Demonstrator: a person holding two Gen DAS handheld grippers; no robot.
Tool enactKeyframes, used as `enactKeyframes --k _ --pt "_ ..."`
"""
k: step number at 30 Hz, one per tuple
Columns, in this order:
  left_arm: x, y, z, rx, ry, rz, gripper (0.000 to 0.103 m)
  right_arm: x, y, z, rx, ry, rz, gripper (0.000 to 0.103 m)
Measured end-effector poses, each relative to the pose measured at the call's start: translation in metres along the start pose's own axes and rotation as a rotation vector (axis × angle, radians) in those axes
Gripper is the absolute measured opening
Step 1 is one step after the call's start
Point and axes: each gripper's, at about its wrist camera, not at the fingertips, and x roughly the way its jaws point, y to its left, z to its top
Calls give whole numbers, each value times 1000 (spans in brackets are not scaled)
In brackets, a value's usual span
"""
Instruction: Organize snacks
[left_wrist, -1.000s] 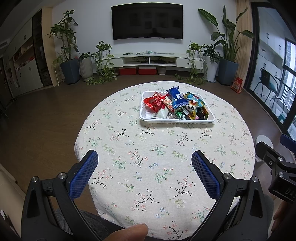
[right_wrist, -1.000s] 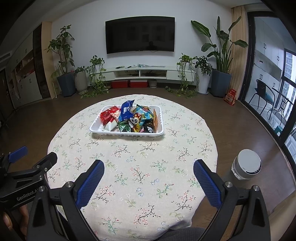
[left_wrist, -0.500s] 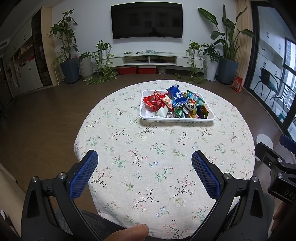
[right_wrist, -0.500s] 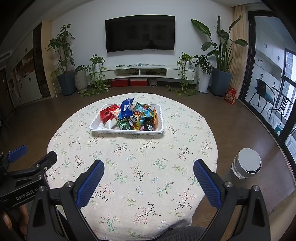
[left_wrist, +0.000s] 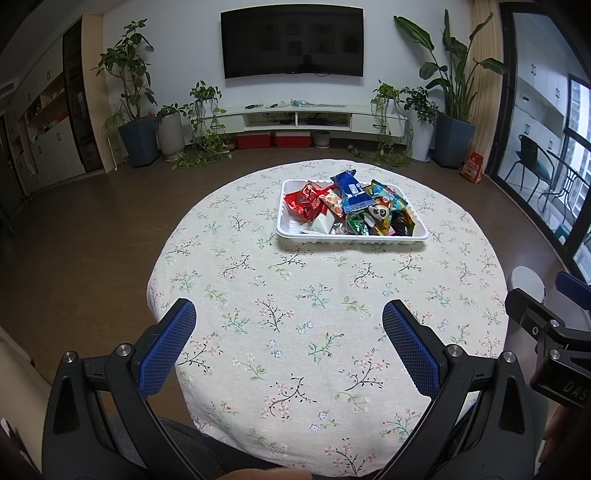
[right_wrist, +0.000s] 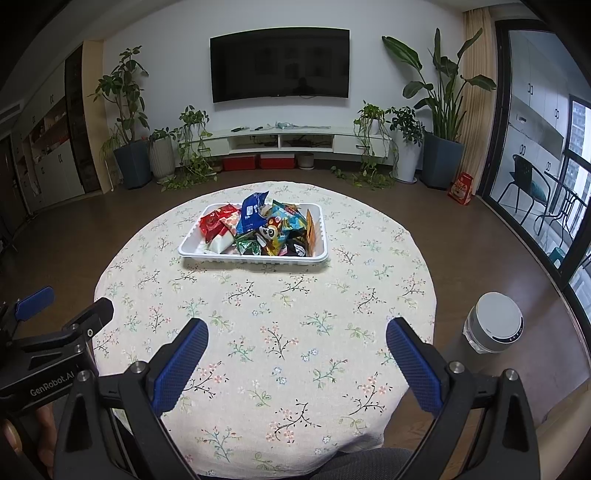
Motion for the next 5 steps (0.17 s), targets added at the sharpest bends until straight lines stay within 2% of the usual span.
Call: enactKeyframes --k 5 --pt "-3 -1 0 4 -23 -9 103 0 1 -4 1 4 2 99"
